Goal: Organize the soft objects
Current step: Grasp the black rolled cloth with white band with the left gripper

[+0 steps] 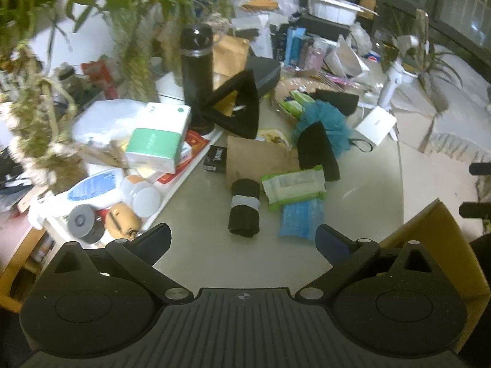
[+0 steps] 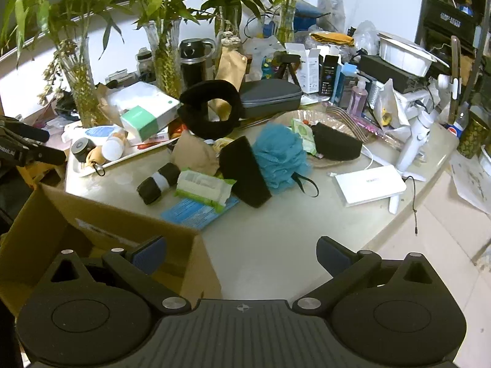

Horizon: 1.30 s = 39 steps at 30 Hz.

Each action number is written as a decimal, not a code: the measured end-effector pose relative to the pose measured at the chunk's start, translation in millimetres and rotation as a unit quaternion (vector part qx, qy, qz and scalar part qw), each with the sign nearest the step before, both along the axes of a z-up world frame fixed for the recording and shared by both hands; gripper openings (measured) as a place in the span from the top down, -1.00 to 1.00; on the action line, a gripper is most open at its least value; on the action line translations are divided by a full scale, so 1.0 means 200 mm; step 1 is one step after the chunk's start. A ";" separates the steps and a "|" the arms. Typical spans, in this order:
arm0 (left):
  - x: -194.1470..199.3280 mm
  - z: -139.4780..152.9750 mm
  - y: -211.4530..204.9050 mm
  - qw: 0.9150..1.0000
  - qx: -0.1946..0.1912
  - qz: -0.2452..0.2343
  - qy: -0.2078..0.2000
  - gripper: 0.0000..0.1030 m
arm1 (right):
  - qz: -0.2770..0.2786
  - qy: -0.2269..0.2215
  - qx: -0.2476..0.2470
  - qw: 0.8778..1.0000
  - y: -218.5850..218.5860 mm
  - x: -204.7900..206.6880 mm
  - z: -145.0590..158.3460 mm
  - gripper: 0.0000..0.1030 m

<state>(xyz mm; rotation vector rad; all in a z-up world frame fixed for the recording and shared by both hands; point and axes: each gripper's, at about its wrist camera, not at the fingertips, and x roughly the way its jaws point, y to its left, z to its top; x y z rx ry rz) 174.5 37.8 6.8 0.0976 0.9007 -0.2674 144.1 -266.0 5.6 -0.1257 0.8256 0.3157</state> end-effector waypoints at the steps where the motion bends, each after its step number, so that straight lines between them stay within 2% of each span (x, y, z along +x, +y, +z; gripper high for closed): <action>1: 0.02 -0.02 0.00 1.000 0.001 -0.006 0.005 -1.00 | 0.000 0.000 0.002 1.000 -0.01 0.01 -0.01 -1.00; 10: 0.24 -0.15 0.03 0.998 0.000 -0.043 0.037 -1.00 | -0.012 0.007 0.024 1.000 -0.08 0.09 -0.09 -1.00; 13: 0.32 -0.22 0.05 0.997 -0.021 -0.051 0.058 -0.97 | -0.018 0.011 0.031 0.999 -0.10 0.11 -0.12 -1.00; 14: 0.34 -0.25 0.06 0.996 -0.027 -0.053 0.064 -0.81 | -0.019 0.012 0.034 0.999 -0.11 0.11 -0.13 -1.00; 15: 0.37 -0.27 0.07 0.995 -0.033 -0.055 0.072 -0.74 | -0.021 0.012 0.038 0.999 -0.12 0.12 -0.13 -1.00; 26: 0.57 -0.52 0.09 0.986 -0.088 -0.069 0.125 -0.73 | -0.043 0.022 0.051 0.998 -0.22 0.16 -0.24 -1.00; 32: 0.69 -0.63 0.04 0.986 -0.073 -0.070 0.135 -0.72 | -0.061 0.024 0.074 0.995 -0.29 0.17 -0.28 -1.00; 39: 0.79 -0.73 -0.02 0.985 -0.064 -0.075 0.145 -0.56 | -0.074 0.036 0.084 0.993 -0.33 0.17 -0.36 -1.00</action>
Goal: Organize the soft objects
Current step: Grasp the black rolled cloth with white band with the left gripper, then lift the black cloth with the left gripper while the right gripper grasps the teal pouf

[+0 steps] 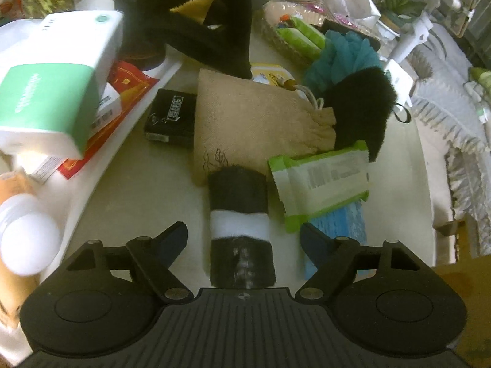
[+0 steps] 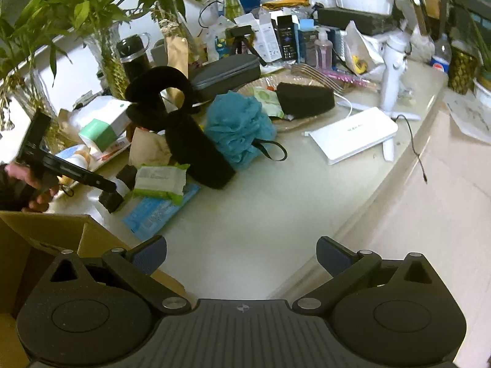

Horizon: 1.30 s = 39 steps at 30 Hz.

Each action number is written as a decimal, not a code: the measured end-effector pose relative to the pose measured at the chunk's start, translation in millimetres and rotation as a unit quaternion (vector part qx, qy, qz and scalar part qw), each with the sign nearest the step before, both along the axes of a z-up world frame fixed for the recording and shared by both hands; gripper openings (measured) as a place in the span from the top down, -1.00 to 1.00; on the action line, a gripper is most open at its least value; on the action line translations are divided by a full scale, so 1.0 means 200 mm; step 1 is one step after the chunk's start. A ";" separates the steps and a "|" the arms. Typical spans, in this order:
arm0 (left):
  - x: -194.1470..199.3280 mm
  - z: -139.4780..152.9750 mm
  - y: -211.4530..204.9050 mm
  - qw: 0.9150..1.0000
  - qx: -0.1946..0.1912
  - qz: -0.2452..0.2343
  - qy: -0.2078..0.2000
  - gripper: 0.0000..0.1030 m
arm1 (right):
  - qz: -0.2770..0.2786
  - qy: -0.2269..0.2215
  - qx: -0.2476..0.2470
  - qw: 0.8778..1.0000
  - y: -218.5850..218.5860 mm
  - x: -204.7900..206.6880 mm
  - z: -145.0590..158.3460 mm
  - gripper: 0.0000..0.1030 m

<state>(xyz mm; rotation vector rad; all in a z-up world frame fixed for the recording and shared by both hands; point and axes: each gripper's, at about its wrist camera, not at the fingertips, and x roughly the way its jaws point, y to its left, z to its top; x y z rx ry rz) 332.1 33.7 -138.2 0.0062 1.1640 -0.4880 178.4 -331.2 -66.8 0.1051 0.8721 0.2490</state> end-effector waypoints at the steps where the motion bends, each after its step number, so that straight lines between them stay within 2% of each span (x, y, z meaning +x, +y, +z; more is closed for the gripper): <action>1: 0.01 -0.01 -0.01 1.000 0.003 0.001 0.000 -0.56 | -0.001 -0.001 0.006 1.000 -0.01 0.00 0.00 -1.00; 2: 0.02 -0.03 -0.02 1.000 0.006 0.000 0.001 -0.52 | -0.002 -0.004 0.010 1.000 -0.02 0.00 0.00 -1.00; 4: 0.04 -0.06 -0.04 1.000 0.015 0.002 0.010 -0.27 | -0.005 -0.005 0.018 1.000 -0.03 0.00 0.00 -1.00; 5: 0.03 -0.06 -0.04 1.000 0.017 0.003 0.002 -0.13 | -0.005 -0.003 0.023 1.000 -0.04 0.01 -0.01 -1.00; 6: 0.03 -0.06 -0.05 1.000 0.019 0.001 0.001 0.07 | -0.005 -0.002 0.026 1.000 -0.04 0.01 -0.01 -1.00; 7: 0.02 -0.06 -0.06 1.000 0.028 0.000 -0.006 0.13 | -0.004 -0.001 0.027 1.000 -0.04 0.01 -0.01 -1.00; 14: -0.06 -0.04 -0.09 0.998 0.035 -0.028 -0.034 0.15 | -0.009 0.006 0.024 1.000 -0.04 0.02 -0.02 -1.00; 23: -0.16 0.13 -0.01 0.997 0.008 -0.008 -0.079 0.15 | -0.007 0.007 0.024 1.000 -0.04 0.02 -0.03 -1.00; 39: -0.37 0.46 0.04 0.989 -0.009 0.024 -0.149 0.15 | 0.008 -0.005 0.021 1.000 0.00 0.11 -0.04 -1.00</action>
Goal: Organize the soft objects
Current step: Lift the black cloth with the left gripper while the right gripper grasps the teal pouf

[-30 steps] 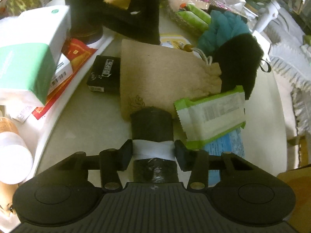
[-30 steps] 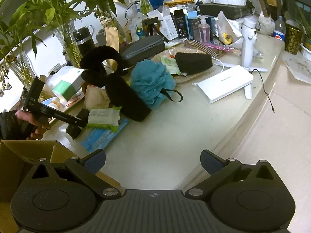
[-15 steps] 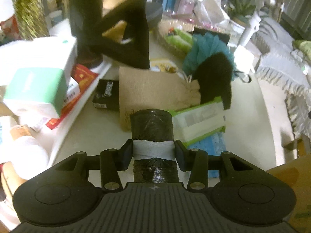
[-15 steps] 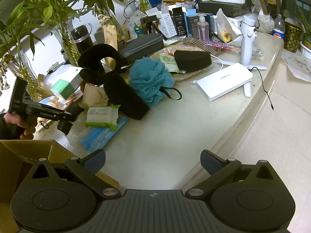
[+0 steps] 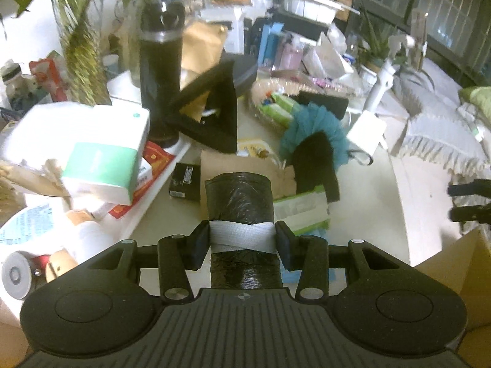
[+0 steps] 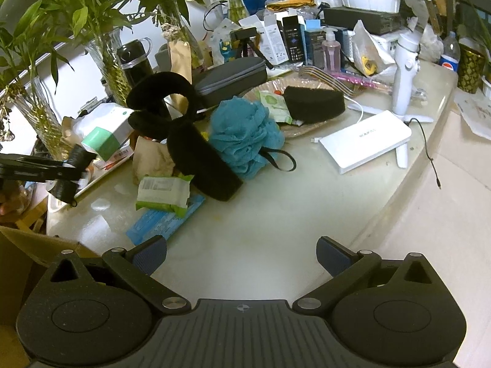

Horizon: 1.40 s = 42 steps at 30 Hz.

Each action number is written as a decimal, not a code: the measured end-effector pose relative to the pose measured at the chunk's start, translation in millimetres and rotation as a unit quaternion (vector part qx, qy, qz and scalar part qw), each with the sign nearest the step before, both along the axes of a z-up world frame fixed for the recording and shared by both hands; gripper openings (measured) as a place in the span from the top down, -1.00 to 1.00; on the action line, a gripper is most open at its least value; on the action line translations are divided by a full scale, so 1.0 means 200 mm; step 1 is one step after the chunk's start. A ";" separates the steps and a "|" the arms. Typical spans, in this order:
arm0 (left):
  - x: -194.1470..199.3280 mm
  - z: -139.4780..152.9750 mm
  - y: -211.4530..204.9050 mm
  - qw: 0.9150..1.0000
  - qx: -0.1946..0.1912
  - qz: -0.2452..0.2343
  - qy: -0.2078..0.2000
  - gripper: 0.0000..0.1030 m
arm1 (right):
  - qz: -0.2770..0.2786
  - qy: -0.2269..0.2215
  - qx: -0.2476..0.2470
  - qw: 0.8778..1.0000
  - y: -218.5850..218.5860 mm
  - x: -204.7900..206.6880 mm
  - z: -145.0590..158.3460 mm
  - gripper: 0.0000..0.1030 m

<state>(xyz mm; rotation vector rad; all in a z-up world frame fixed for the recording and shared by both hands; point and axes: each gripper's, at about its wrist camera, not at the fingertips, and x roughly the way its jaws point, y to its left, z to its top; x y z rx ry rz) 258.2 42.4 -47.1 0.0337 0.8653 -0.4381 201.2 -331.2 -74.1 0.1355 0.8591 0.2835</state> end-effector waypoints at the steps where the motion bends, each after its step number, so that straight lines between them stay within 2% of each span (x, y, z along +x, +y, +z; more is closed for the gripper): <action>1: -0.02 0.02 0.00 1.000 -0.001 0.001 -0.005 0.15 | 0.000 -0.002 -0.002 1.000 0.00 0.01 0.00 -1.00; 13: -0.22 0.24 0.02 0.998 -0.027 0.025 -0.043 0.15 | 0.010 -0.021 -0.031 0.999 0.04 0.14 -0.03 -1.00; 17: -0.29 0.29 0.03 0.998 -0.041 0.030 -0.045 0.15 | 0.014 -0.029 -0.039 0.999 0.06 0.20 -0.05 -1.00; 25: -0.43 0.33 0.03 0.997 -0.043 0.028 -0.050 0.15 | 0.009 -0.045 -0.039 0.998 0.06 0.36 -0.15 -0.99; 34: -0.54 0.33 0.05 0.997 -0.050 0.034 -0.041 0.15 | -0.024 -0.048 -0.001 0.999 0.00 0.56 -0.28 -0.63; 37: -0.57 0.33 0.05 0.997 -0.051 0.033 -0.038 0.15 | -0.035 -0.041 0.021 0.998 -0.02 0.63 -0.32 -0.50; 40: -0.60 0.32 0.04 0.998 -0.047 0.031 -0.038 0.15 | -0.051 -0.028 0.042 0.997 -0.05 0.69 -0.37 -0.29; 42: -0.61 0.31 0.04 0.998 -0.048 0.032 -0.034 0.15 | -0.061 -0.022 0.054 0.996 -0.07 0.72 -0.40 -0.26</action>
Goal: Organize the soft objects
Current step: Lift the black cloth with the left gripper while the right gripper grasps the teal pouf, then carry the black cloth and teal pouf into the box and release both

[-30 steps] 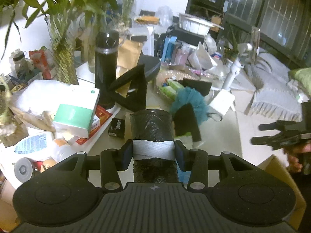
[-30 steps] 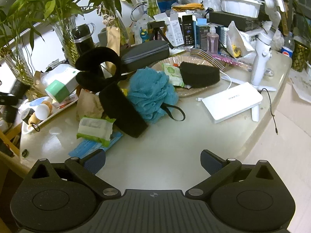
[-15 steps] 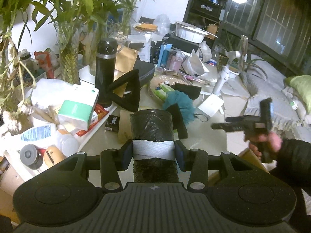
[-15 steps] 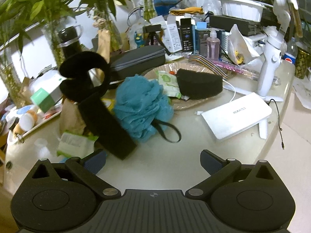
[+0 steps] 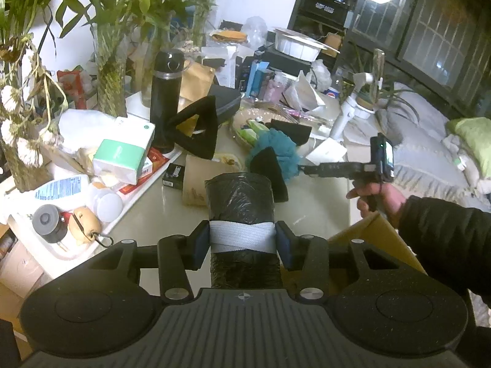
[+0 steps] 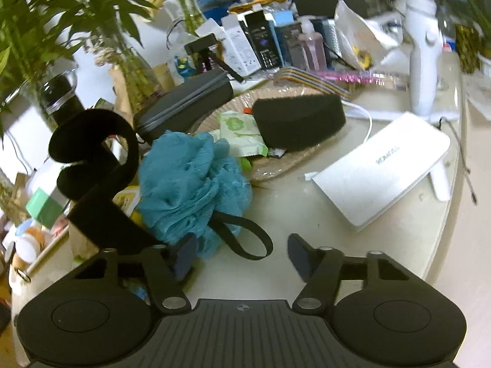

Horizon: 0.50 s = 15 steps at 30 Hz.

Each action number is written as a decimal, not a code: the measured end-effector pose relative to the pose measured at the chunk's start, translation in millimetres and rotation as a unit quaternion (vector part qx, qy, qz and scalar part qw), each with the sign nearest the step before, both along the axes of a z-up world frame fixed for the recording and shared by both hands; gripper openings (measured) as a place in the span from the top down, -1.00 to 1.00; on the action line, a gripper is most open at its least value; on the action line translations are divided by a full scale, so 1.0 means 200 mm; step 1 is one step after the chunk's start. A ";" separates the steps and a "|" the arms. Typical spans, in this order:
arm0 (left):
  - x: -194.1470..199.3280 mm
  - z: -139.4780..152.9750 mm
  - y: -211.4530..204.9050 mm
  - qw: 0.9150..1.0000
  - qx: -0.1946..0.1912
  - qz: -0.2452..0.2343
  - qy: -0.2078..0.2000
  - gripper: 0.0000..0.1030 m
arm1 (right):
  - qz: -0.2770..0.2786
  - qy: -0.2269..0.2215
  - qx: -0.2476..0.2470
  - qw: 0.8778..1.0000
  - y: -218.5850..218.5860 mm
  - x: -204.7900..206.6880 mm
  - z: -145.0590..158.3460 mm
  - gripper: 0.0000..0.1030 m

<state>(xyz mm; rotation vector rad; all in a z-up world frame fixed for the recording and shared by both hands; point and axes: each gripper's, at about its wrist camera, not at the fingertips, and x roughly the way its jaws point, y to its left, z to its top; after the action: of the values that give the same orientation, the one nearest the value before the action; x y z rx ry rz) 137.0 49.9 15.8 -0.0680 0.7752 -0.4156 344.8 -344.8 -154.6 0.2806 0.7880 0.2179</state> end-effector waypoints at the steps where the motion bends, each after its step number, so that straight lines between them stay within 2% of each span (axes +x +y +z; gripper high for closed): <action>1: 0.00 0.00 0.00 1.000 -0.003 0.001 0.003 0.15 | -0.002 0.003 0.006 1.000 0.00 0.01 -0.01 -0.22; 3: 0.00 -0.01 -0.01 1.000 -0.003 0.002 0.008 0.15 | -0.008 0.005 0.020 1.000 -0.01 0.03 -0.03 0.07; 5: 0.01 -0.02 -0.03 1.000 0.005 0.008 0.012 0.15 | -0.010 0.008 0.035 0.999 -0.02 0.05 -0.05 0.73; 6: 0.01 -0.02 -0.03 1.000 0.007 0.010 0.013 0.15 | -0.011 0.010 0.038 0.999 -0.02 0.06 -0.05 0.84; 8: 0.01 -0.02 -0.04 1.000 0.013 0.014 0.019 0.15 | -0.012 0.012 0.037 0.999 -0.01 0.06 -0.05 0.94; 15: 0.03 -0.02 -0.08 0.997 0.064 0.039 0.026 0.15 | -0.006 -0.040 0.001 0.999 0.04 -0.01 0.10 0.95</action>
<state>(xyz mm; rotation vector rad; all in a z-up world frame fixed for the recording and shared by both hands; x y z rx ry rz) 142.6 33.6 12.5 0.0118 0.8464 -0.2903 341.8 -337.7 -133.6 0.2770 0.7077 0.2172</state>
